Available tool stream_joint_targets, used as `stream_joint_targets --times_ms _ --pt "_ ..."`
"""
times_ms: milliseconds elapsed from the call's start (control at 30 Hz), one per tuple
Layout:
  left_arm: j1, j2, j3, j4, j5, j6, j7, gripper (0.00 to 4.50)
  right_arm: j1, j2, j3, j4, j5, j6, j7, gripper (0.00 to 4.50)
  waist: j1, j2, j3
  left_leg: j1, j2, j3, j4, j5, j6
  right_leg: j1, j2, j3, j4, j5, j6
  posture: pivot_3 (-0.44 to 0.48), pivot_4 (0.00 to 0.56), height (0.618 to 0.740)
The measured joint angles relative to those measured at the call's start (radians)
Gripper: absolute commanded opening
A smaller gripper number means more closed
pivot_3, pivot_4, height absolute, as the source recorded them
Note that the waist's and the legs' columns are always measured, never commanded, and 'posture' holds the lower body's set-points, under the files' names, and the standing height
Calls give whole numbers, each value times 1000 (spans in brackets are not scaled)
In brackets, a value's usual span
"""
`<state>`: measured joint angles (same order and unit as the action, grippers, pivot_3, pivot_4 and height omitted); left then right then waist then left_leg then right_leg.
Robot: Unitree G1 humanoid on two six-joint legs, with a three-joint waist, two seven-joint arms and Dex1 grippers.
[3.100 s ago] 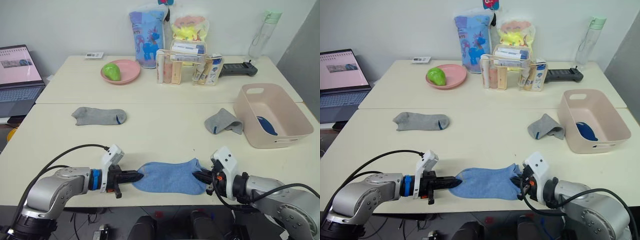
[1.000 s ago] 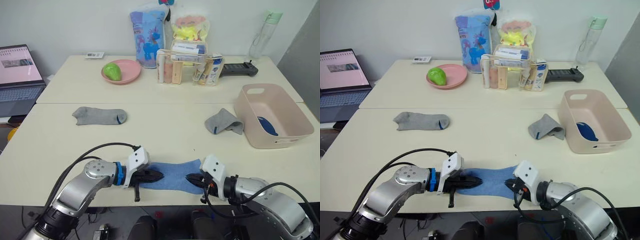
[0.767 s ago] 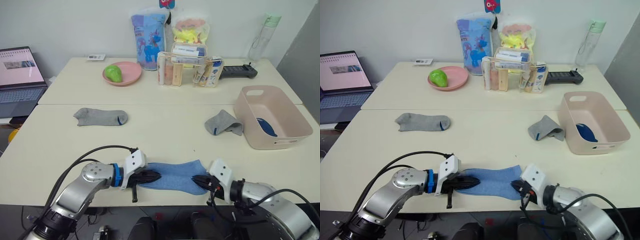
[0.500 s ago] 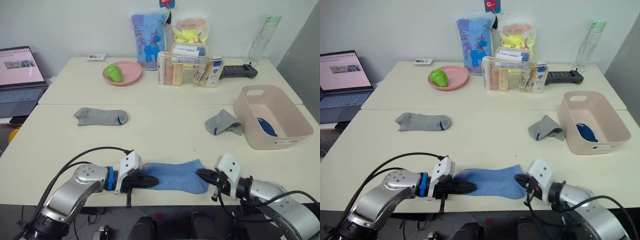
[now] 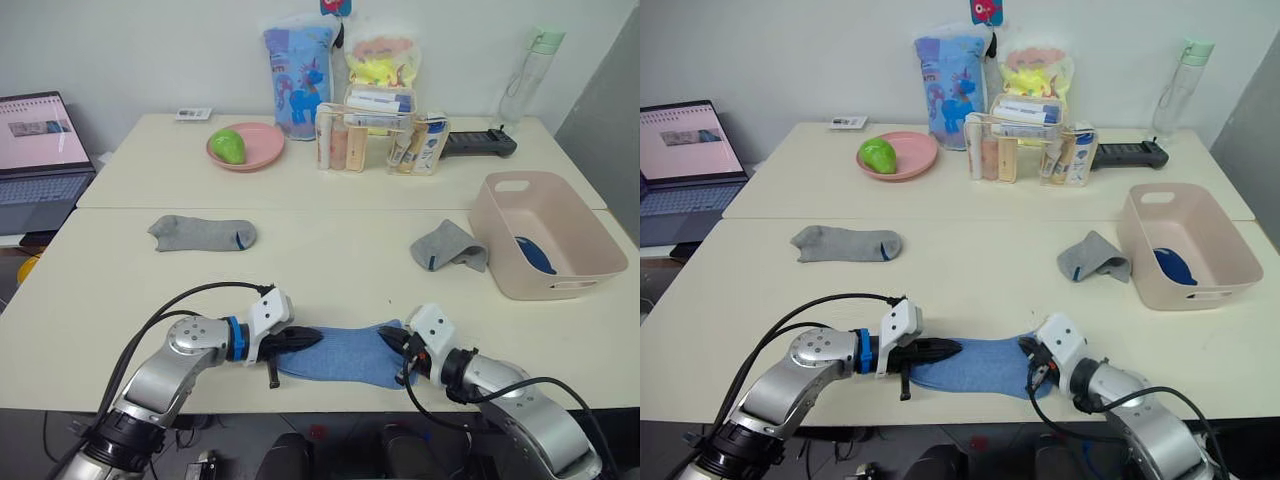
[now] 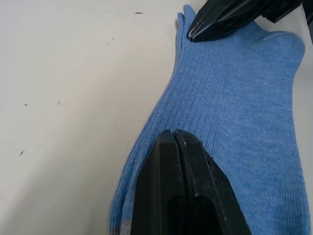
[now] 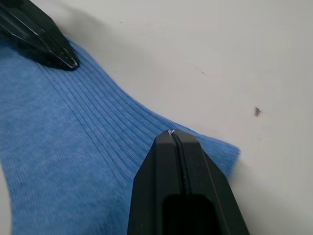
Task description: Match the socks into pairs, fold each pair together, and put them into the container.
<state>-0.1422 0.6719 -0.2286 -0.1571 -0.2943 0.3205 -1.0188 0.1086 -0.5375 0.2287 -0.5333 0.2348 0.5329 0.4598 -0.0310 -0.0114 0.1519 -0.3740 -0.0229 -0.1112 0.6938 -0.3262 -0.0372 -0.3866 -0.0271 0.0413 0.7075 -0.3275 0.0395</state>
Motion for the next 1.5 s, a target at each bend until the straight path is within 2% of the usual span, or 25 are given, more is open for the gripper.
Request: stream_joint_targets --times_ms 167,300,400,500,600,733,800,833,900,1067,1100,1333,1500 --pt "13 0 9 -4 -5 -7 -3 0 34 -30 -83 25 0 -28 23 12 -2 0 0 1 0 0 0 0 0 1 0 0 0 0 0 0 150 703" --pt "7 -17 12 -29 -16 -23 -24 0 41 -29 -117 -79 66 32 42 12 0 1 1 -1 0 -1 1 0 0 0 0 1 0 0 0 0 150 703" --pt "-30 -19 -19 -89 -26 -38 -81 0 47 -10 -182 -135 135 82 40 579 3 0 1 -3 0 -2 2 0 0 0 0 1 -1 0 0 0 150 703" --pt "-30 -12 -47 -67 6 -82 -109 0 80 -8 -238 -140 171 116 38 1587 2 1 1 -3 -1 -1 1 0 0 0 0 1 -1 0 0 0 150 703" --pt "-22 -25 -48 -12 26 -98 -102 0 113 -11 -238 -141 172 133 34 2611 1 1 1 -3 0 -2 1 0 0 -1 0 0 -1 0 0 0 150 703" --pt "-10 -28 -51 14 53 -141 -111 0 132 0 -190 -126 138 150 3 2611 0 1 1 -3 0 -2 1 0 0 -1 0 0 -1 0 0 0 150 703" --pt "3 -18 -52 15 62 -164 -123 0 142 39 -179 -116 136 157 -25 2611 0 1 1 -3 0 -2 1 0 0 -1 0 1 -1 0 0 0 150 703" --pt "5 -18 -52 16 65 -172 -126 0 143 44 -174 -117 131 157 -33 2439 -1 1 1 -2 0 -2 1 0 0 -1 0 1 0 0 0 0 150 703" --pt "9 -18 -51 16 66 -175 -126 0 150 34 -153 -120 105 151 -40 1993 -1 1 1 -2 0 -1 1 0 0 0 0 1 0 0 0 0 150 703" --pt "10 -18 -51 16 65 -176 -126 0 158 0 -85 -136 55 107 -25 261 -1 1 0 -1 0 -1 1 0 0 0 0 0 0 0 0 0 150 703" --pt "10 -18 -51 16 65 -176 -125 0 159 -3 -79 -140 50 100 -23 22 -1 0 0 -1 0 -1 1 0 0 0 0 0 -1 0 0 0 150 703" --pt "6 -20 -49 18 62 -168 -122 0 159 -9 -74 -143 33 84 -15 22 -1 0 0 -1 0 -1 1 0 0 0 0 0 -1 0 0 0 150 703" --pt "-30 -48 -39 16 32 -97 -97 0 159 13 -164 -139 108 128 -4 22 1 0 1 -2 0 -1 1 0 0 0 0 0 -1 0 0 0 150 703"
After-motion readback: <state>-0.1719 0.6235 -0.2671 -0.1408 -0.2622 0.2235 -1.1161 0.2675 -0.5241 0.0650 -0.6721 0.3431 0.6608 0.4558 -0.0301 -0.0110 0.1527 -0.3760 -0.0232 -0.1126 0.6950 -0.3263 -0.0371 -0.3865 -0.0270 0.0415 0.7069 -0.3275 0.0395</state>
